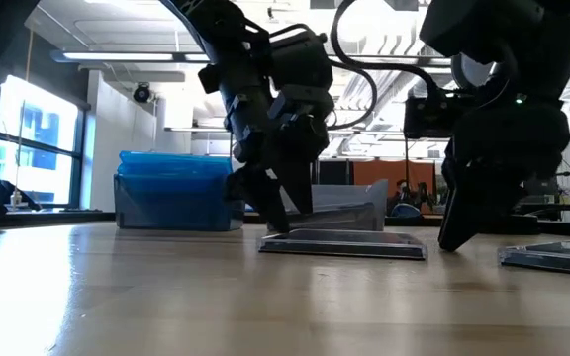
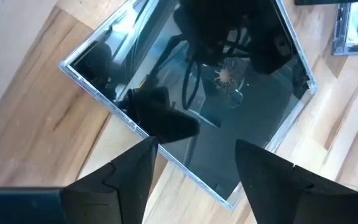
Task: Pick & place jewel cases by type
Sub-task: Put the top black CD case into the right black bin
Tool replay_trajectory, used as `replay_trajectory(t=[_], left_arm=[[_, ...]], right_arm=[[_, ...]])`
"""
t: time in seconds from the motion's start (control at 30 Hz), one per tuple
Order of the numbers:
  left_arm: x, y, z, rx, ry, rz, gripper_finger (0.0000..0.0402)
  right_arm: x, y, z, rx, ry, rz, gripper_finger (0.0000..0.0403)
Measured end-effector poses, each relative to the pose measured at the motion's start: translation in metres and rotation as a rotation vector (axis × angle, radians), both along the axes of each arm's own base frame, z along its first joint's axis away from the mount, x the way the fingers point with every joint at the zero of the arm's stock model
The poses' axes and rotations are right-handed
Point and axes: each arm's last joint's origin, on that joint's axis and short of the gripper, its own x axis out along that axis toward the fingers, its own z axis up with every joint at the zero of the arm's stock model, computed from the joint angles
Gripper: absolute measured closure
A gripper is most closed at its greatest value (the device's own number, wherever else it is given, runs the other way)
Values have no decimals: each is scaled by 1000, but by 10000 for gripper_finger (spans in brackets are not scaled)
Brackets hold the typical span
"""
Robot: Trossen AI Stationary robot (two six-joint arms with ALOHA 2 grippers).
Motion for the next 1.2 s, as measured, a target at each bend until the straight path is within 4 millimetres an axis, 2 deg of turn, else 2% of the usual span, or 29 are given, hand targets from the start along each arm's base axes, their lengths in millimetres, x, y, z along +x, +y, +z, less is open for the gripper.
replay_trajectory(t=[0.37, 0.5, 0.73, 0.93, 1.1, 1.2], left_arm=[[-12, 0, 15, 14, 44, 9, 179], [-19, 1, 12, 51, 124, 23, 179], [-17, 3, 12, 119, 107, 54, 179], [-6, 2, 8, 74, 35, 75, 179], [-5, 1, -1, 15, 75, 89, 180], [-3, 0, -14, -36, 106, 73, 180]], right_arm=[[4, 2, -9, -33, -10, 19, 195], [7, 3, -8, -40, -41, 38, 195], [12, 0, -7, -53, -80, 38, 195], [13, 0, -7, -50, -75, 72, 195], [13, 1, -7, -33, -74, 76, 195], [14, 1, -8, -29, -74, 96, 195]])
